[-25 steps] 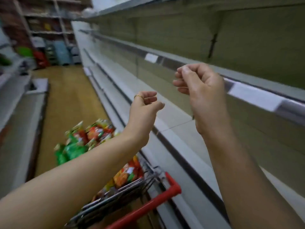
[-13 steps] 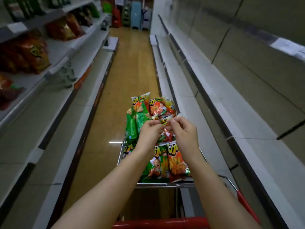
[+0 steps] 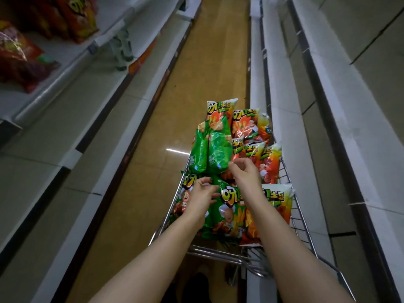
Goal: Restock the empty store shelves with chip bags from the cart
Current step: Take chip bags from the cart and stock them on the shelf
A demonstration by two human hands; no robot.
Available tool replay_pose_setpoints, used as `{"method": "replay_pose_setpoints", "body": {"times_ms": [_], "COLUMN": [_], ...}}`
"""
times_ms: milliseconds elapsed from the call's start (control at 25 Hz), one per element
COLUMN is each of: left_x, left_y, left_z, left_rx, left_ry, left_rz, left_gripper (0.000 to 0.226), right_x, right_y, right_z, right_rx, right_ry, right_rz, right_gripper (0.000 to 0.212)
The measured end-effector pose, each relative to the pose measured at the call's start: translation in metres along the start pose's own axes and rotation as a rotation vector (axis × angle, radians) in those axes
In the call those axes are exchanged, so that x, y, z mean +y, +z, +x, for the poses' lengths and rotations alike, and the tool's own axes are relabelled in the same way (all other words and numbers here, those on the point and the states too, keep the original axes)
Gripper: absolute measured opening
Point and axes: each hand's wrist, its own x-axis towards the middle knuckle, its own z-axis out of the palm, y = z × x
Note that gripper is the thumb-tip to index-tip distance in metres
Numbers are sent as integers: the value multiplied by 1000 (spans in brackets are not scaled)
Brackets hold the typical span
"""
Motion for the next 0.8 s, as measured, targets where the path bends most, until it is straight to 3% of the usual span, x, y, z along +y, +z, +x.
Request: {"method": "replay_pose_setpoints", "body": {"times_ms": [120,320,400,520,680,800], "left_x": [-15,-15,-14,1,20,16], "left_y": [-2,-5,-8,-10,-1,4], "left_z": [17,23,27,44,83,104], "left_rx": [55,92,177,311,252,207], "left_ry": [-34,-30,72,218,257,243], "left_rz": [-3,-13,65,445,730,882], "left_gripper": [38,30,33,57,88,88], "right_x": [7,13,16,24,35,42], "right_y": [15,37,42,44,40,36], "right_z": [28,67,73,75,73,69], "right_rx": [-70,-140,-139,-138,-116,-108], "right_ry": [60,227,247,253,227,217], "right_rz": [-113,-98,-153,-178,-106,-57], "right_gripper": [53,89,92,91,88,82]}}
